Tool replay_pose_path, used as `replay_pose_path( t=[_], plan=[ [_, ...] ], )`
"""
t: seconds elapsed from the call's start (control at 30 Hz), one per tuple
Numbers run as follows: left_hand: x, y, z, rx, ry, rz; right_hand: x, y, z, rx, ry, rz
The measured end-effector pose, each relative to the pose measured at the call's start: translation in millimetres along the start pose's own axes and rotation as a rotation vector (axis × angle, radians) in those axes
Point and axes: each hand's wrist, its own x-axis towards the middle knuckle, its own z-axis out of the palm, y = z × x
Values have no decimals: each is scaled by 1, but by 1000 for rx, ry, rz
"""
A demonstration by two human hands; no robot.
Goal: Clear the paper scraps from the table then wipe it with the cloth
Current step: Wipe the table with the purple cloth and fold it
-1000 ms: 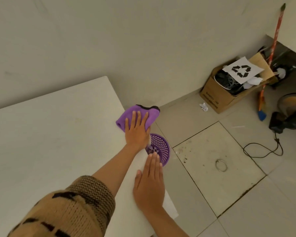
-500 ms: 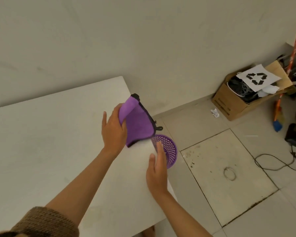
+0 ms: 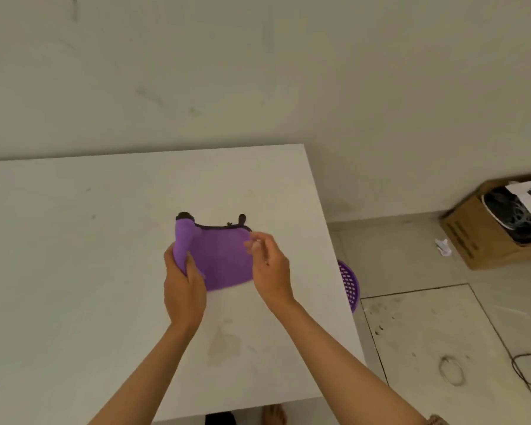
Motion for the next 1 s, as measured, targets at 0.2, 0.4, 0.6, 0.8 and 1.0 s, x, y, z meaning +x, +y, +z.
replay_pose_path(
  t=[0.2,0.4,0.6,0.8,1.0],
  plan=[
    [10,-8,-3,-178,-379,-26,11,20,19,504,-285,612],
    [7,-23,7,-7,-601,-14,28,21,23,34,-65,400],
    [17,-45,-4,-140,-391,-7,18,29,41,-914,-31,-245],
    [48,-65,-9,146,-273,129,17,72,51,-1053,-253,-414],
    [62,-79,-2,363,-297,219,46,83,-32,-932,110,-160]
  ],
)
